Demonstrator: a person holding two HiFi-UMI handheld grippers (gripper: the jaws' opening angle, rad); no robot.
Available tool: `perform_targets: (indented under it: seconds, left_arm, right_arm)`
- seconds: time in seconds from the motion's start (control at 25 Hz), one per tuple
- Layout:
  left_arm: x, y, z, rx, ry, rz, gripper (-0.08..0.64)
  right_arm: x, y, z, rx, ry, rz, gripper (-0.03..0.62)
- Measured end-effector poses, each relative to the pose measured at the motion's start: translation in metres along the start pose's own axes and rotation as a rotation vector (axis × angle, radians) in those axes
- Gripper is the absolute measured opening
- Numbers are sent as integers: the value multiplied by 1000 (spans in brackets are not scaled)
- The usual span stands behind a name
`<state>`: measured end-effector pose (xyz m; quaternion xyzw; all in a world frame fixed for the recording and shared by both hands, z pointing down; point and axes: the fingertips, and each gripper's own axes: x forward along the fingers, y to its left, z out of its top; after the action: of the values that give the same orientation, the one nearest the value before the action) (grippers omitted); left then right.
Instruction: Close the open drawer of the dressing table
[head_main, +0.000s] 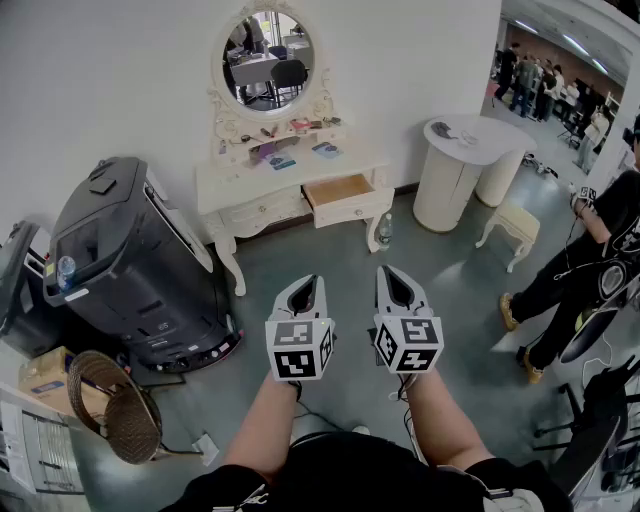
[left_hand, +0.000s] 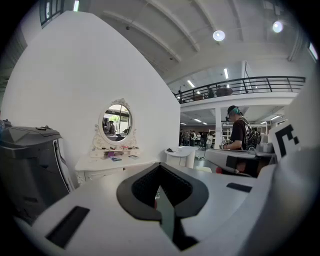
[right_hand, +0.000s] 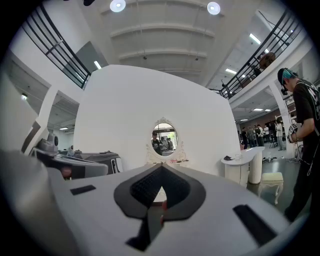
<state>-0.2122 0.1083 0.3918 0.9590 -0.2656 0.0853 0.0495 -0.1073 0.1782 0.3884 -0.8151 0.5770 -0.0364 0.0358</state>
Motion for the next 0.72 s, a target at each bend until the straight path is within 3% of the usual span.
perform_targets:
  seconds: [0.28,0.72]
  left_arm:
    - [10,-8,6,10,-10,-13,-5]
    - [24,-27,4,16,-2,-23,-5]
  right_arm:
    - [3,0,2,26,-18,34,9]
    - [-9,-34,2,4,-11,-12,10]
